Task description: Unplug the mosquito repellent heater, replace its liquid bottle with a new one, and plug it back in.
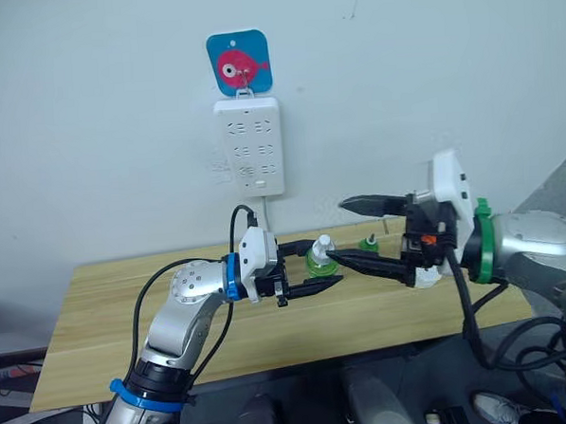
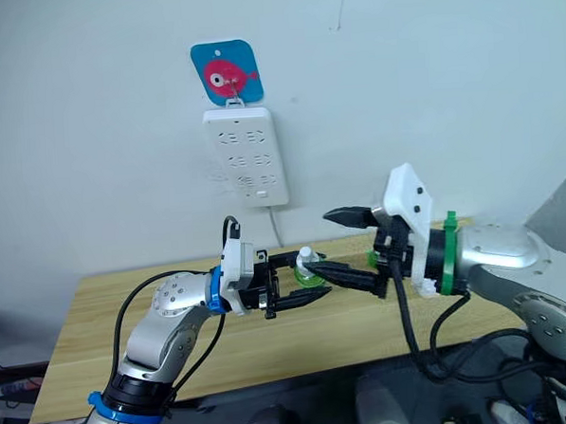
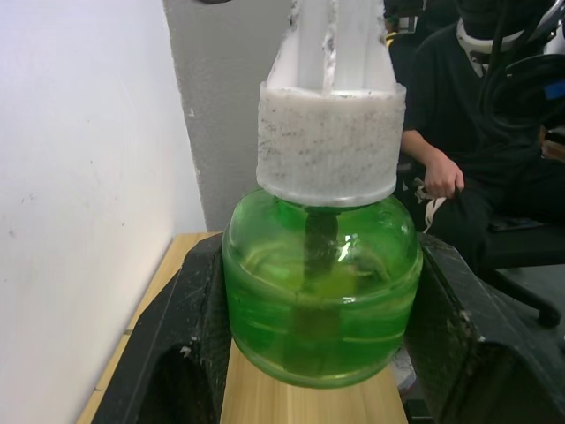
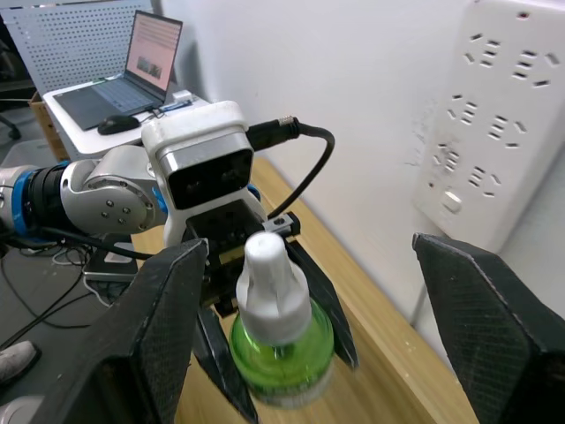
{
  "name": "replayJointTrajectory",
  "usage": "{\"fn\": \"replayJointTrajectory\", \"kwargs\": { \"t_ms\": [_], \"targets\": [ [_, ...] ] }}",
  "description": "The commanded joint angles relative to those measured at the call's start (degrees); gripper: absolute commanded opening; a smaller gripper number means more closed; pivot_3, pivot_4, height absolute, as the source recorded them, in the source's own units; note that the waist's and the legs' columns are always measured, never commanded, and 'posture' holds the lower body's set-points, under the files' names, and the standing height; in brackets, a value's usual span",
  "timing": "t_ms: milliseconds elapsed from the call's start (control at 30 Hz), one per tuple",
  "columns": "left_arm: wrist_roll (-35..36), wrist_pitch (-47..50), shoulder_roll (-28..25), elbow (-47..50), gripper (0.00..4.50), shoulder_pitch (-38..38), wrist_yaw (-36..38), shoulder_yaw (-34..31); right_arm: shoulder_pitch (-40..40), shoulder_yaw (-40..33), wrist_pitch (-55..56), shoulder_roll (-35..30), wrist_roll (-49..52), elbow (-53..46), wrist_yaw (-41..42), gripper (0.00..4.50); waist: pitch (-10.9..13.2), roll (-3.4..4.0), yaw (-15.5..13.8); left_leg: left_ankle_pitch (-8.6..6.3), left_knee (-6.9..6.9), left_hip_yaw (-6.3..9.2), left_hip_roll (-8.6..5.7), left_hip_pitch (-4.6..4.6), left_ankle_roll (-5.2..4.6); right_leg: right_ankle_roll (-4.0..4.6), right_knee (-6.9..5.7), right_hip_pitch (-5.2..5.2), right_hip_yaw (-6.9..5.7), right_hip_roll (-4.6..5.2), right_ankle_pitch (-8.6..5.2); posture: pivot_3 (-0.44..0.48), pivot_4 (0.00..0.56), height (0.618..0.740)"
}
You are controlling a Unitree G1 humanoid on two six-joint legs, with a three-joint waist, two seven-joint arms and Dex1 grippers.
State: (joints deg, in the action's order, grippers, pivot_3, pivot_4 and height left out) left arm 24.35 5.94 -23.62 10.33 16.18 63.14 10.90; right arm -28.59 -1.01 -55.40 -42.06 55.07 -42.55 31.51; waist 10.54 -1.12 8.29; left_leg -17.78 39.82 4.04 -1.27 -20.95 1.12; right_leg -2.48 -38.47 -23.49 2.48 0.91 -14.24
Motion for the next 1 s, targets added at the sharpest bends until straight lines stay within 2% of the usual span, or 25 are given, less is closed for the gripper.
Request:
{"fn": "replayJointTrajectory", "kwargs": {
  "t_ms": [33, 133, 400, 433, 767, 867, 1000],
  "targets": [
    [0.0, -0.7, 0.1, 1.1, 2.25, 0.3, 0.0, 0.0, -2.0, 2.9, 0.7, 0.7, -2.2, 0.8, 0.3, 3.87, 0.0, 0.00, -0.1, 0.00, 0.00, 0.01, 0.00, -0.01, 0.00, 0.00, 0.03, 0.00, -0.01, 0.02, 0.00, -0.245, 0.142, 0.730],
    [-0.1, -0.7, 0.1, 1.4, 2.25, 0.0, -0.2, 0.0, -2.7, 4.6, 1.0, 1.7, -2.8, 1.3, 0.7, 3.32, 0.0, 0.01, -0.1, -0.01, -0.02, 0.01, 0.00, -0.02, -0.02, 0.00, 0.06, 0.00, -0.01, 0.03, 0.00, -0.240, 0.142, 0.730],
    [0.3, -0.2, -0.5, 2.0, 2.25, -0.7, -0.1, -0.3, -2.3, 3.9, 1.4, 2.1, -0.9, -0.4, 2.6, 0.47, 0.0, 0.02, -0.2, -0.02, -0.06, 0.04, 0.00, -0.02, -0.03, 0.00, 0.09, 0.00, -0.05, 0.03, 0.00, -0.238, 0.147, 0.730],
    [0.3, -0.1, -0.6, 2.0, 2.25, -0.8, -0.1, -0.3, -2.2, 3.6, 1.4, 2.0, -0.5, -0.7, 2.7, 0.30, 0.0, 0.02, -0.2, -0.02, -0.06, 0.05, 0.00, -0.02, -0.03, 0.00, 0.09, 0.00, -0.06, 0.03, 0.00, -0.240, 0.148, 0.730],
    [-1.1, -0.7, -2.7, -0.4, 2.25, -2.6, 0.4, -0.7, -4.8, -3.9, 2.2, 2.9, 6.4, 0.9, -0.6, 0.29, 0.0, 0.05, -0.1, -0.05, -0.17, 0.01, 0.01, -0.06, -0.09, 0.06, 0.39, 0.03, -0.03, 0.04, 0.05, -0.245, 0.160, 0.730],
    [-2.9, -0.9, -4.9, -3.5, 2.25, -5.1, -0.9, -2.1, -1.4, -3.4, 3.9, 1.0, 0.3, 1.7, -0.9, 0.29, 0.0, 0.06, -0.2, -0.07, -0.27, 0.04, 0.01, -0.06, -0.13, 0.09, 0.45, 0.02, -0.07, 0.06, 0.06, -0.248, 0.168, 0.730],
    [-4.7, -1.1, -7.4, -6.1, 2.25, -9.5, -3.5, -4.7, 8.3, 6.0, 16.9, 3.8, -20.1, 8.2, -5.2, 0.29, 0.2, 0.01, -0.2, -0.07, -0.63, -0.01, 0.01, -0.01, -0.12, 0.06, 0.55, -0.03, -0.05, 0.12, 0.04, -0.236, 0.194, 0.730]
  ]
}}
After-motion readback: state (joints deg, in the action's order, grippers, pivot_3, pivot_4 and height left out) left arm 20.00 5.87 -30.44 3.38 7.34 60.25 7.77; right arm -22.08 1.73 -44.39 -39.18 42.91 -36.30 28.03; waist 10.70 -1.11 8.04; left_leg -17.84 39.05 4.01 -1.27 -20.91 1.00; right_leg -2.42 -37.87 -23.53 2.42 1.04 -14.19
